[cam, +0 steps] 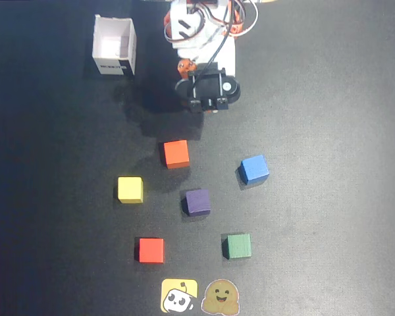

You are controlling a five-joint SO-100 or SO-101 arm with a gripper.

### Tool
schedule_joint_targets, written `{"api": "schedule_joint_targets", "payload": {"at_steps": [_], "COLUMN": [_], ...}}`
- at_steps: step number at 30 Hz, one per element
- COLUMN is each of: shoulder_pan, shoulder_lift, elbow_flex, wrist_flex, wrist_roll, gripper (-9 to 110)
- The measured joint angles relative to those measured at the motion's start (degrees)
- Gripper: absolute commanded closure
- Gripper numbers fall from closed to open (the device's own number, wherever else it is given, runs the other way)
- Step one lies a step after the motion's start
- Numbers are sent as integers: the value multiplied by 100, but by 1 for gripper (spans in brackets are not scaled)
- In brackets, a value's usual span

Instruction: Put the orange cube on top of the purple cube.

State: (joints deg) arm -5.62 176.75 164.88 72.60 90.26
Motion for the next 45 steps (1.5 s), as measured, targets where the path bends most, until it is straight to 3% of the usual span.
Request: {"api": "schedule_joint_targets", "payload": {"at_steps": [37, 45], "shoulder_pan": [0, 0], "shoulder_lift": [0, 0], "elbow_flex": [0, 0], "wrist_flex": [-9, -545], "wrist_roll": [0, -246], "gripper": [101, 101]}}
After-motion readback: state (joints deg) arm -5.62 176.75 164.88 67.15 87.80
